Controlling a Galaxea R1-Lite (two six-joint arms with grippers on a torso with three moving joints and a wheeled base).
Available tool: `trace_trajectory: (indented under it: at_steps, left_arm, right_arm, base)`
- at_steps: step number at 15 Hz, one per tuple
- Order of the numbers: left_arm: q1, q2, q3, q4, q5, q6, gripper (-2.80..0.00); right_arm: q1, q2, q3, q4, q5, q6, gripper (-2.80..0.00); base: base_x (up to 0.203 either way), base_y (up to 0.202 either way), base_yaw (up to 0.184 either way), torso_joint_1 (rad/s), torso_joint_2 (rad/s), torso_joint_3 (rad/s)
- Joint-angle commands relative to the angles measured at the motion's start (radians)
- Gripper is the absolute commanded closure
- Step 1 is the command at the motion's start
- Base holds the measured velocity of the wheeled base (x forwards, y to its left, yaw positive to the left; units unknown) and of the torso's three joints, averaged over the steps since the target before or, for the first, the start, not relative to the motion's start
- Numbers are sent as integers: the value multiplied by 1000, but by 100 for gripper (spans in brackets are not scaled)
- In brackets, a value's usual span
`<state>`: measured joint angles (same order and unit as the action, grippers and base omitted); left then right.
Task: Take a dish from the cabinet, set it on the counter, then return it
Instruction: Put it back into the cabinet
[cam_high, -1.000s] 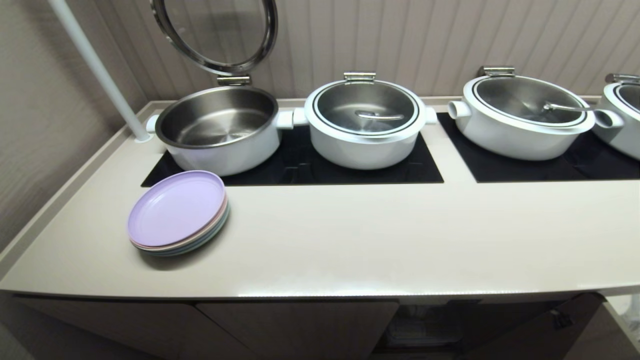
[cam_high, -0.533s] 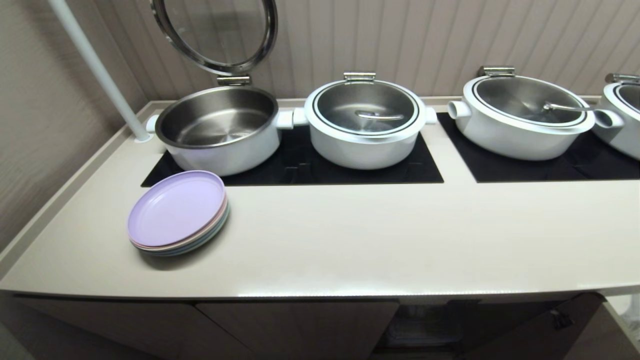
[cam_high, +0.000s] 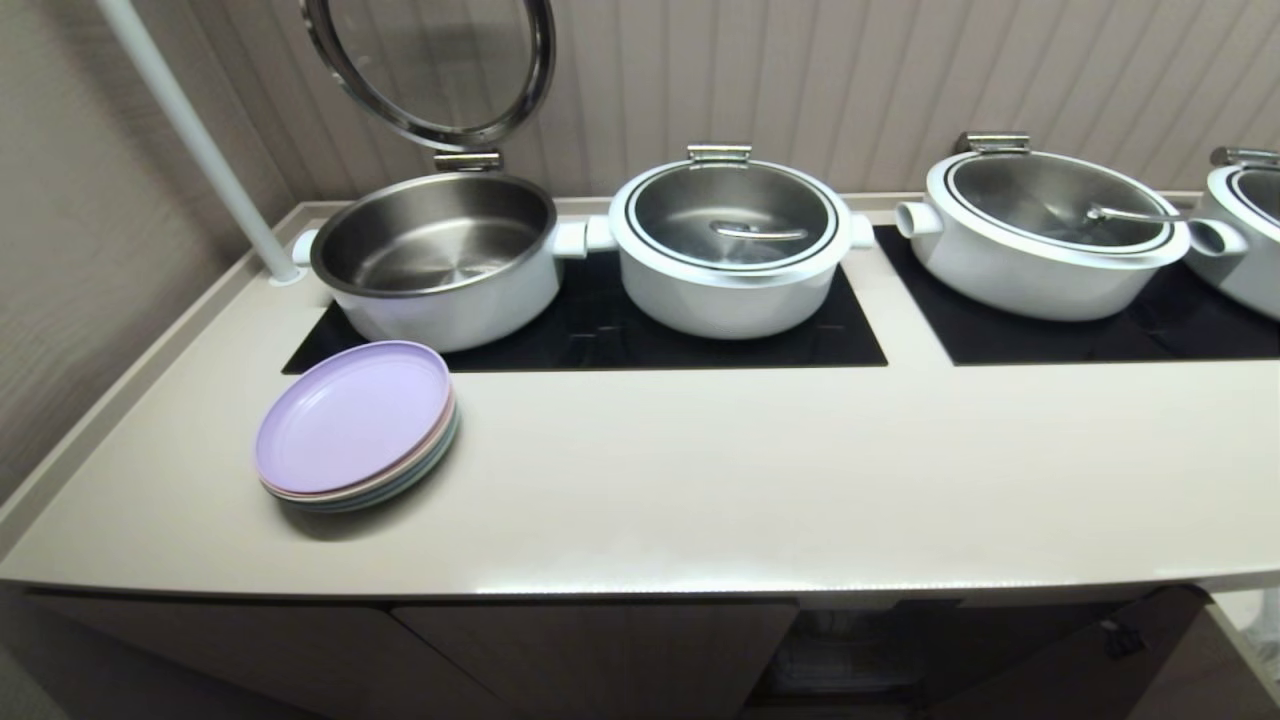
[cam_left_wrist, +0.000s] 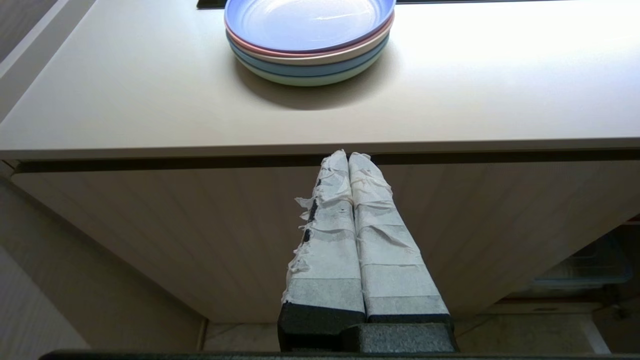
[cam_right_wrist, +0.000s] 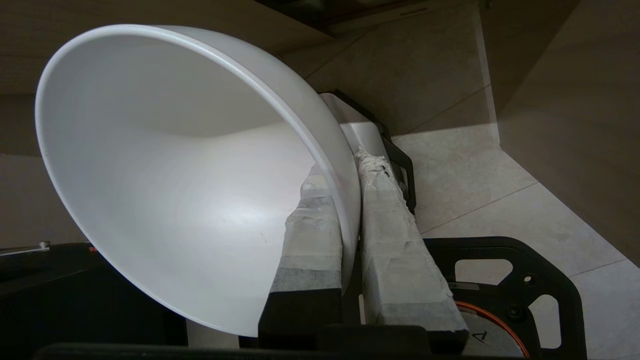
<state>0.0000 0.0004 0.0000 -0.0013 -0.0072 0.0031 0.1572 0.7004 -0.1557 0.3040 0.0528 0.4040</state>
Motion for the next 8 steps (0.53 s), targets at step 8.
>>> trace_trajectory:
  at_steps: [8]
  left_arm:
    - [0,0,0,0,0,0,0]
  right_arm:
    - [15,4,-5,10,-10,2,0]
  base:
    - [0,0,0,0,0,0]
